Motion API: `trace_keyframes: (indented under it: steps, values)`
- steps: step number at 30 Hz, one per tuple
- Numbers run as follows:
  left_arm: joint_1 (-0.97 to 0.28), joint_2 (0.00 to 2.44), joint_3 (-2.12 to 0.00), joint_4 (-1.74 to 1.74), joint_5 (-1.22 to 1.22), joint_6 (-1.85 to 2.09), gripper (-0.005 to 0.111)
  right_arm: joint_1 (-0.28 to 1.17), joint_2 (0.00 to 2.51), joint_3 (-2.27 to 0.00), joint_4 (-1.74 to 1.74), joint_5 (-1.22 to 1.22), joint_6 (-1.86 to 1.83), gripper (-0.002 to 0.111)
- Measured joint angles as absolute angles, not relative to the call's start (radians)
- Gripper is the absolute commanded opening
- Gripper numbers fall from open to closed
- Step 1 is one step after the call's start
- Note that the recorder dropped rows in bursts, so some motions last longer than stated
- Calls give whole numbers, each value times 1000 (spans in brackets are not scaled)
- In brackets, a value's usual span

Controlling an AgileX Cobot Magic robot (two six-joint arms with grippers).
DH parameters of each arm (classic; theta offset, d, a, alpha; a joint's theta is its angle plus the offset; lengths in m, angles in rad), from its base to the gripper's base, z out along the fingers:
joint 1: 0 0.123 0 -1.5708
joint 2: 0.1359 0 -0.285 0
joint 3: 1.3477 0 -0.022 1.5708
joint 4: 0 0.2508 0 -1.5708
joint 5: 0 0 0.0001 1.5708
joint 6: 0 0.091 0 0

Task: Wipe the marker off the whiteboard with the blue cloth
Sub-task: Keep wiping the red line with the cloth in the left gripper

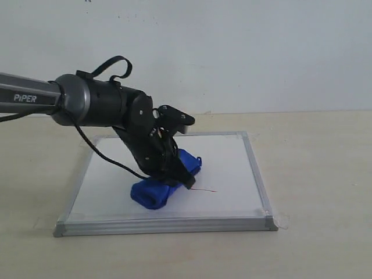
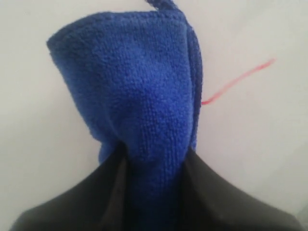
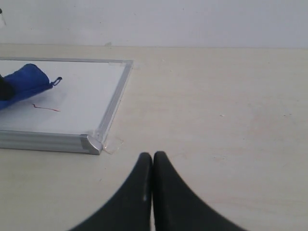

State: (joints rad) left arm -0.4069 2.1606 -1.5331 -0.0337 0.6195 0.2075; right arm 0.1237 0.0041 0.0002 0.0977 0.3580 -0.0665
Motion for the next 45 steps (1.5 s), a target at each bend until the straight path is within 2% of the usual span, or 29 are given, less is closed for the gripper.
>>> trace_keyframes:
  steps: [5,9,15,21,26,33,40,45]
  values:
    - [-222,2161,-1555,0,643,199,4,124,4,0,98,358,-67,0]
    - [-180,2161,-1555,12,708,193,4,124,4,0,98,358,-67,0]
    - [-216,2161,-1535,-25,781,209,4,124,4,0,98,358,-67,0]
    - [-309,2157,-1533,-135,822,317,4,123,4,0,98,358,-67,0]
    - [-344,2157,-1531,-259,700,389,4,123,4,0,98,358,-67,0]
    - [-314,2157,-1531,-266,500,386,4,123,4,0,98,358,-67,0]
    - [-212,2157,-1562,-244,511,368,4,121,4,0,98,358,-67,0]
    - [-229,2167,-1564,-202,521,370,4,121,4,0,98,358,-67,0]
